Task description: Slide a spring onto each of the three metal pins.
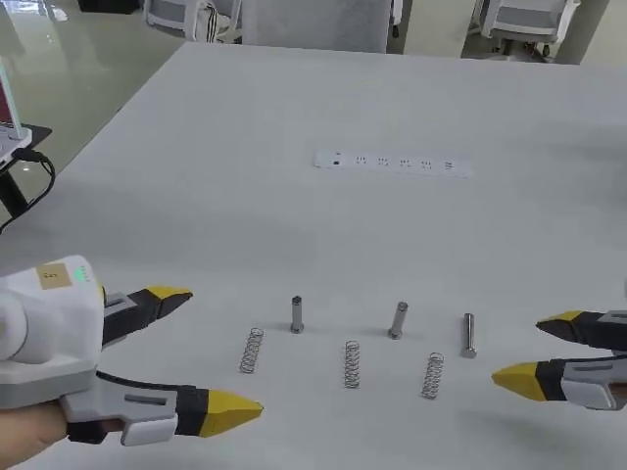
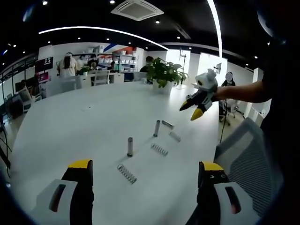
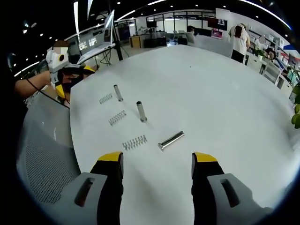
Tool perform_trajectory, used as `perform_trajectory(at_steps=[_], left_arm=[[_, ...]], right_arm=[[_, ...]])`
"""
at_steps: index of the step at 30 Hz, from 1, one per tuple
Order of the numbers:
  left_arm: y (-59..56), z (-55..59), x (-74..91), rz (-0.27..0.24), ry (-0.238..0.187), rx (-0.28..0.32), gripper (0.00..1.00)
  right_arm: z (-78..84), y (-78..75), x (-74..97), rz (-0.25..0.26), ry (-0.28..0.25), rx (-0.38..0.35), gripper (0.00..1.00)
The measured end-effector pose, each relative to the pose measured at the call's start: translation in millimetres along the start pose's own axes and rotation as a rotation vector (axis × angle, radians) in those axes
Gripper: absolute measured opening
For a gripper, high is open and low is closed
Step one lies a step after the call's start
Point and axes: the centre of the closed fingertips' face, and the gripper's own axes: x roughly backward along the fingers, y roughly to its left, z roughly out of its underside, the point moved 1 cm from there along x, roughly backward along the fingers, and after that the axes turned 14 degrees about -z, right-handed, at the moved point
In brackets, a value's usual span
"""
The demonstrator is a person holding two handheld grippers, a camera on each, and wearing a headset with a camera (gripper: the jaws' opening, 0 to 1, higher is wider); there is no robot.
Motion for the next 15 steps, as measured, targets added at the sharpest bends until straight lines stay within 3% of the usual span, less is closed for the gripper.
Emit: perform_trajectory(at_steps=[5, 11, 15], left_arm=[[0.4, -0.7, -0.6, 0.002, 0.0, 0.006, 0.88], [-1.7, -1.2, -2.4, 0.01, 0.002, 0.002, 0.88], [-1.8, -2.7, -2.9, 0.009, -0.005, -0.004, 0.85]], right_arm=[[0.9, -3.3, -5.4, -0.002, -0.008, -0.038, 0.54], [5.6, -10.5, -12.5, 0.01, 0.027, -0.085, 0.49], [-0.4, -14.6, -14.5, 0.009, 0.014, -0.143, 0.43]])
